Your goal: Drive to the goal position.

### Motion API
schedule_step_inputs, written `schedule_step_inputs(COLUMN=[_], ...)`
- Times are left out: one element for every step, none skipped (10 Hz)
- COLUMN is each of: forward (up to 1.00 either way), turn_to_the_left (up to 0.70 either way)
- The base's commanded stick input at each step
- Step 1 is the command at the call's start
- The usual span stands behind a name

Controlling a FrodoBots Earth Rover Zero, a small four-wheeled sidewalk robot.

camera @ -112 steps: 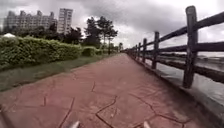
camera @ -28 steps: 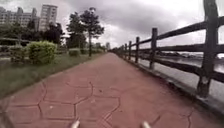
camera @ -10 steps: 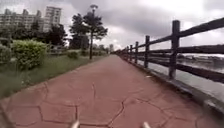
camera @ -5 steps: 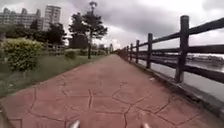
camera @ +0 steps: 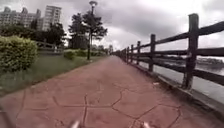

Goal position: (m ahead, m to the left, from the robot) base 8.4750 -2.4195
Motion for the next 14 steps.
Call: schedule_step_inputs(forward=[0.5,0.5,0.5,0.5,0.5,0.5,0.5,0.5,0.5,0.5,0.5,0.5,0.5,0.5], turn_to_the_left=[0.0,0.0,0.0,0.0,0.0,0.0,0.0,0.0,0.0,0.0,0.0,0.0,0.0,0.0])
